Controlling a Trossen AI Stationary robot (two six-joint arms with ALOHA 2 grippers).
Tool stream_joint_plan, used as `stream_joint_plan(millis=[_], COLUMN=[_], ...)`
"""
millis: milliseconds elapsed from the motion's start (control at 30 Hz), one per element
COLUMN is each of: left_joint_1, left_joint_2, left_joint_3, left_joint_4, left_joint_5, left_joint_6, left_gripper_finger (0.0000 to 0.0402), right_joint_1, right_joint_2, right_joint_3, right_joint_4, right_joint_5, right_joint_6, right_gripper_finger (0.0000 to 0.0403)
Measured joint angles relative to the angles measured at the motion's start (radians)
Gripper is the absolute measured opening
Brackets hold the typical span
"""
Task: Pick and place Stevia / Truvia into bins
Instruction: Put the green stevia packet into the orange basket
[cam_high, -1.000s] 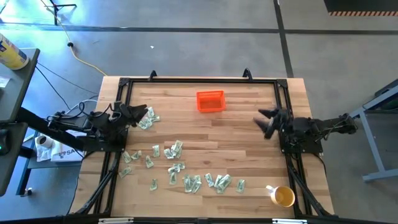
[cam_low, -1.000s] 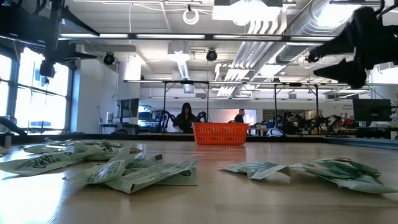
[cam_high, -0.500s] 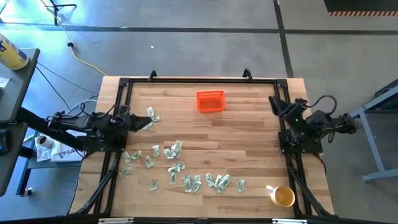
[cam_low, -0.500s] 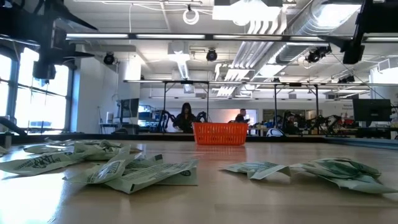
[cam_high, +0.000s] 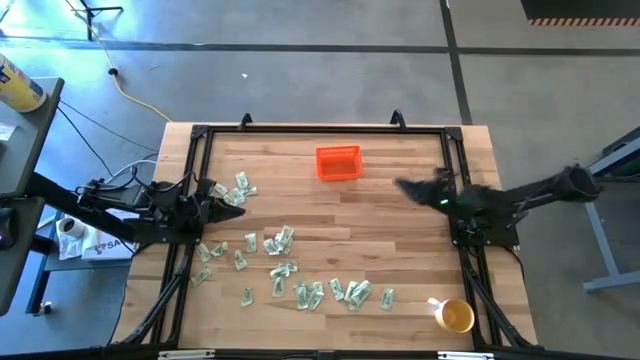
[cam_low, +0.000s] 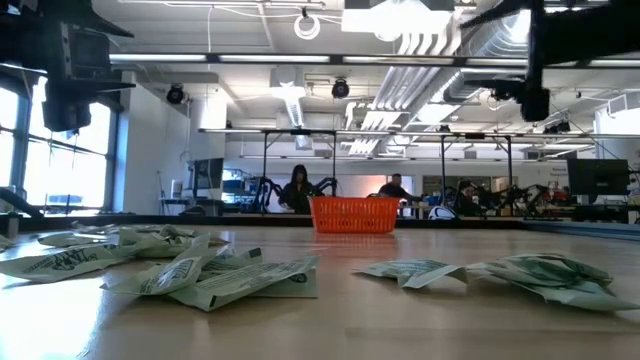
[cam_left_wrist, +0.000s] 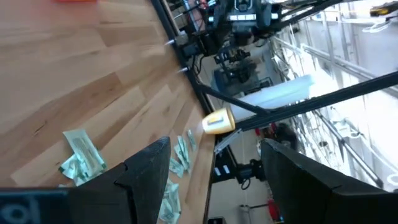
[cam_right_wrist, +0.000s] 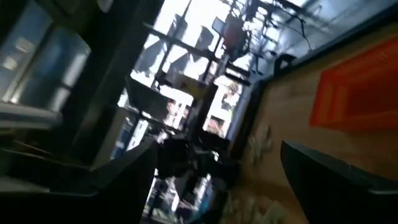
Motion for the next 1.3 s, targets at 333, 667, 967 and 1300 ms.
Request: stream_joint_plan(millis=[333, 667, 967, 1300], left_joint_1=[0.000, 0.000, 0.000, 0.000], left_joint_2=[0.000, 0.000, 0.000, -0.001], left_joint_3=[0.000, 0.000, 0.000, 0.000], left_joint_4=[-0.016, -0.044, -0.058, -0.090], left_joint_5=[0.018, 0.034, 0.063, 0.061], left_joint_6=[-0.006, 0.003, 0.002, -0.009], left_gripper_finger=[0.0285, 0.0285, 0.0285, 0.0285], right_joint_1=[0.146, 0.414, 0.448, 0.452], right_joint_2=[0.687, 1.062, 1.196, 1.215], right_joint_3=[0.577, 0.886, 0.949, 0.932], right_joint_4=[-0.971, -1.204, -1.263, -1.217], right_joint_5=[-0.681, -0.644, -0.605, -0.577], right_joint_6=[0.132, -0.366, -0.574, -0.693], right_gripper_finger=[0.0332, 0.0332, 0.0331, 0.0275])
